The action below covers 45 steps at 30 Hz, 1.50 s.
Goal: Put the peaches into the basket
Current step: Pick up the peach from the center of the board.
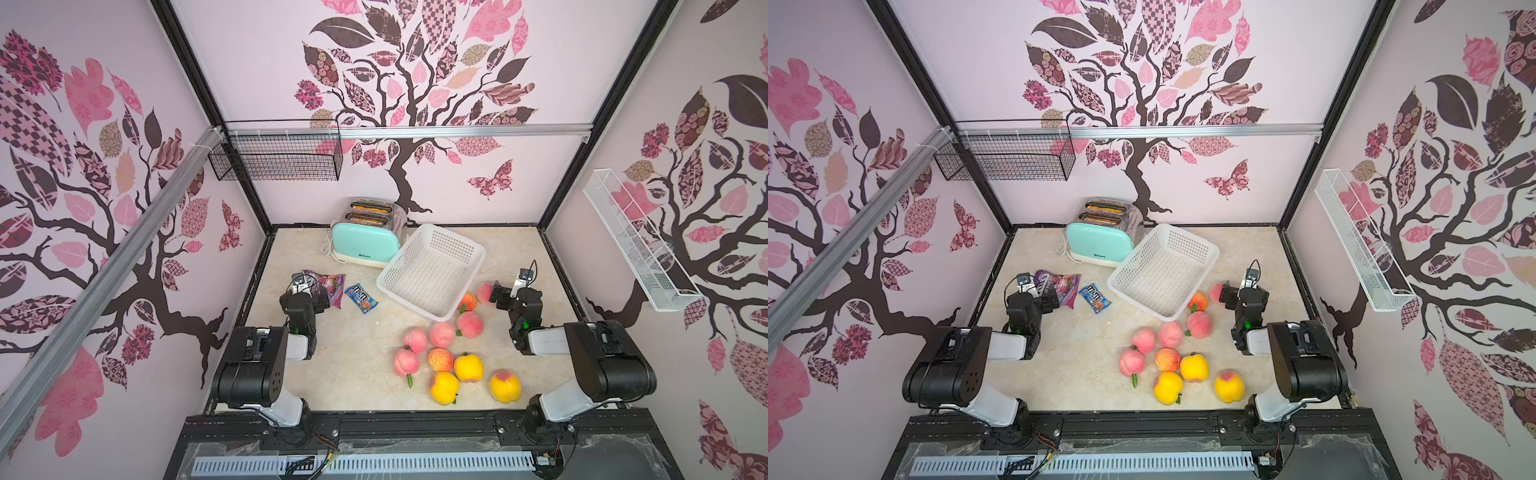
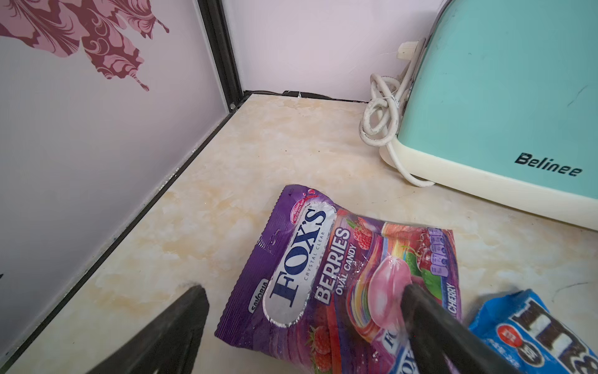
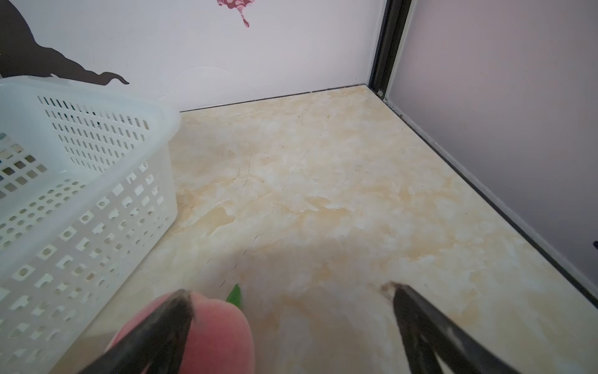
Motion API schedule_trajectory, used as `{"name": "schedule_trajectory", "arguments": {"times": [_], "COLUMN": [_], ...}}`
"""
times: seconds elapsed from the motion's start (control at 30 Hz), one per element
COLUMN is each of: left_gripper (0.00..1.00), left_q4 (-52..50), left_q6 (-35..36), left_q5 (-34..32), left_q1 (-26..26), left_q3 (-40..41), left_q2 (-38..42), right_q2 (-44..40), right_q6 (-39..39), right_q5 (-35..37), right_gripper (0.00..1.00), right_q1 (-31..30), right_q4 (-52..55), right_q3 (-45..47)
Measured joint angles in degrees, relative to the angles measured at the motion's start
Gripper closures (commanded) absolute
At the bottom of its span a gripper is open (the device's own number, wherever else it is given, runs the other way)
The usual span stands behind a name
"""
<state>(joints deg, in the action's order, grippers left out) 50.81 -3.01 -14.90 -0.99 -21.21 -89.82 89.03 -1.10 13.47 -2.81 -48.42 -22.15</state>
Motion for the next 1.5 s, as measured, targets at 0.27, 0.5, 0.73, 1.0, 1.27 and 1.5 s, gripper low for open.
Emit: {"name": "schedule_trajectory", "arguments": {"times": [0.27, 0.5, 0.73, 1.0, 1.27, 1.5], "left_gripper": [0.03, 0.03, 0.03, 0.03, 0.03, 0.03], "left_q4": [0.0, 0.0, 0.0, 0.0, 0.0, -4.2], "left_q6": [0.0, 0.0, 0.0, 0.0, 0.0, -0.39], "left_q5": [0.0, 0.0, 0.0, 0.0, 0.0, -1.68], "left_q1": [0.0, 0.0, 0.0, 0.0, 0.0, 0.0], "left_q3": [0.0, 0.0, 0.0, 0.0, 0.0, -0.87], "left_q2": [0.0, 0.0, 0.0, 0.0, 0.0, 1.99], "right_q2": [0.0, 0.0, 0.0, 0.0, 0.0, -0.04], "right_q6": [0.0, 0.0, 0.0, 0.0, 0.0, 0.04], "right_q5": [0.02, 0.02, 0.02, 0.02, 0.02, 0.37], "right_gripper": [0.01, 0.01, 0.01, 0.01, 0.01, 0.01], "right_q1": [0.0, 0.0, 0.0, 0.0, 0.0, 0.0], "right_q4": [0.0, 0.0, 0.0, 0.0, 0.0, 0.15], "right_q3": [0.0, 0.0, 0.0, 0.0, 0.0, 0.0]}}
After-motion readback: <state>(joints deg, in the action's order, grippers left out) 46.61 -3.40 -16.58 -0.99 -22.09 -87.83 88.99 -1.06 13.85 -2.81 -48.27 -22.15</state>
